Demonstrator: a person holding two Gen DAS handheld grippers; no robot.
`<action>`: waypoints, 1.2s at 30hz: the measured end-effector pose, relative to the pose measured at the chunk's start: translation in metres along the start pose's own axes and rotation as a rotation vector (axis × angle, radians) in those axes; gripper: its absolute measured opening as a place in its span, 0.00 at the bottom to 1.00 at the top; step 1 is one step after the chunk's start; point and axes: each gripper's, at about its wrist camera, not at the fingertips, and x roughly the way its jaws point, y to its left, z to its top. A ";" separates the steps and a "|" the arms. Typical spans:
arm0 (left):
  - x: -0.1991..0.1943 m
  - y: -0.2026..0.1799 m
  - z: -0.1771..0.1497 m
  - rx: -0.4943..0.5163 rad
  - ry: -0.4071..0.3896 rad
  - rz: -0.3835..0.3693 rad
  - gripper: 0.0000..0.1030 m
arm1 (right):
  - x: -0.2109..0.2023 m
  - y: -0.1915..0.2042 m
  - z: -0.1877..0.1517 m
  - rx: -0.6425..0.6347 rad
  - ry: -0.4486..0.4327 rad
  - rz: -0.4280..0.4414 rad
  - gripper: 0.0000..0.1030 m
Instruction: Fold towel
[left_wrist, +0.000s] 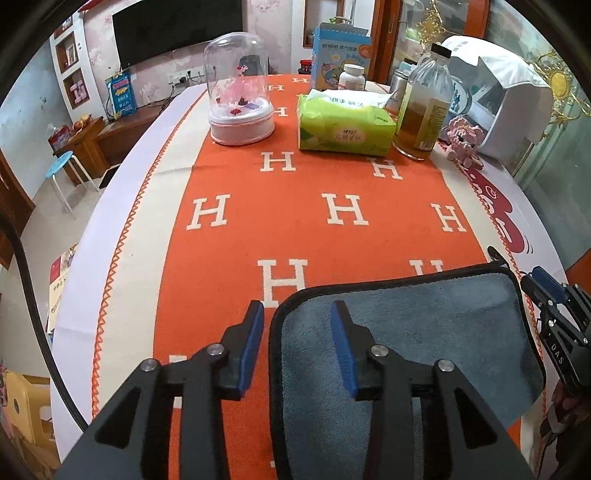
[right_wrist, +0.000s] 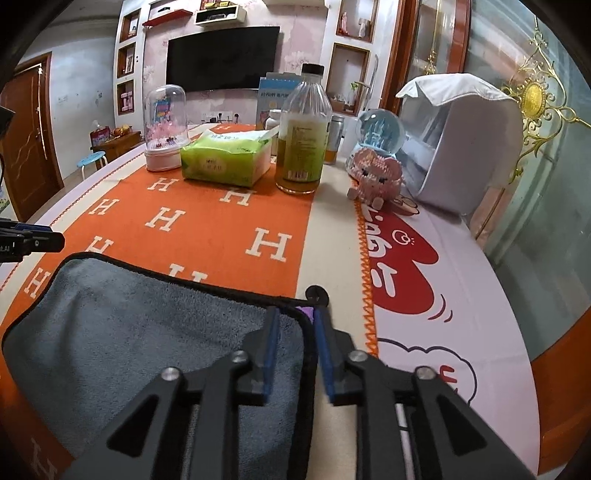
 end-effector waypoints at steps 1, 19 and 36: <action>-0.001 0.000 -0.001 -0.003 0.001 0.001 0.44 | 0.000 0.000 0.000 0.000 0.002 0.000 0.30; -0.051 0.005 -0.041 -0.010 0.017 0.048 0.68 | -0.043 0.007 -0.013 0.043 0.014 -0.011 0.73; -0.123 0.029 -0.139 -0.025 0.054 0.021 0.71 | -0.127 0.060 -0.084 0.110 0.090 0.043 0.86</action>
